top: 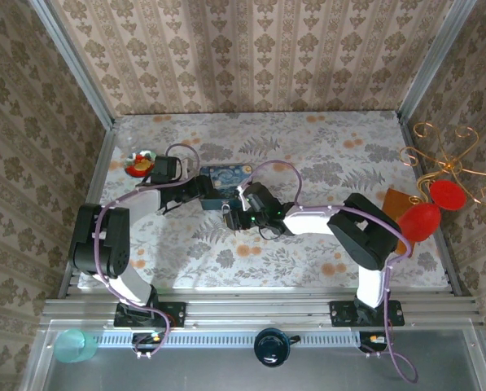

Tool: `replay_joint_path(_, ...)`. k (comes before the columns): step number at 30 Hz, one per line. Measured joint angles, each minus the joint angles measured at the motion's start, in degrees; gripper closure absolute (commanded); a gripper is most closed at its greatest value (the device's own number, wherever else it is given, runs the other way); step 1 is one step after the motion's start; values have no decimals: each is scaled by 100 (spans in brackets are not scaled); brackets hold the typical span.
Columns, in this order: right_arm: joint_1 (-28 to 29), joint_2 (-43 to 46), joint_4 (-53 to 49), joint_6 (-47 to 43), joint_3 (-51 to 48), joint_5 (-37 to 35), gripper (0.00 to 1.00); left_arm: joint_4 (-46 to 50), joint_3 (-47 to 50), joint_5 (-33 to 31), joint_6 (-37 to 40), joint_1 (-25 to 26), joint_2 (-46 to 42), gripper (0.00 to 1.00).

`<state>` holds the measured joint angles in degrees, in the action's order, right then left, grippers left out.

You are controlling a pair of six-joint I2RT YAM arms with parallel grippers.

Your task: Unlock a padlock with a key

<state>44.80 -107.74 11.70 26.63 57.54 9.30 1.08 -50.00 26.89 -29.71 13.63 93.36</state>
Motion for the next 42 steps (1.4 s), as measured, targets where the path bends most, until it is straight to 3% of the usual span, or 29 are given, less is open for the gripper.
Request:
replay_joint_path(22, 0, -474, -660, -459, 584, 20, 56, -474, 428, -195, -131, 55, -214, 40)
replay_joint_path(35, 15, -568, -719, -334, 713, -264, 83, -369, 546, -240, -210, 63, -376, 42)
replay_joint_path(42, 15, -439, -376, 55, 409, -328, 86, -369, 612, -396, -313, 197, -459, 45)
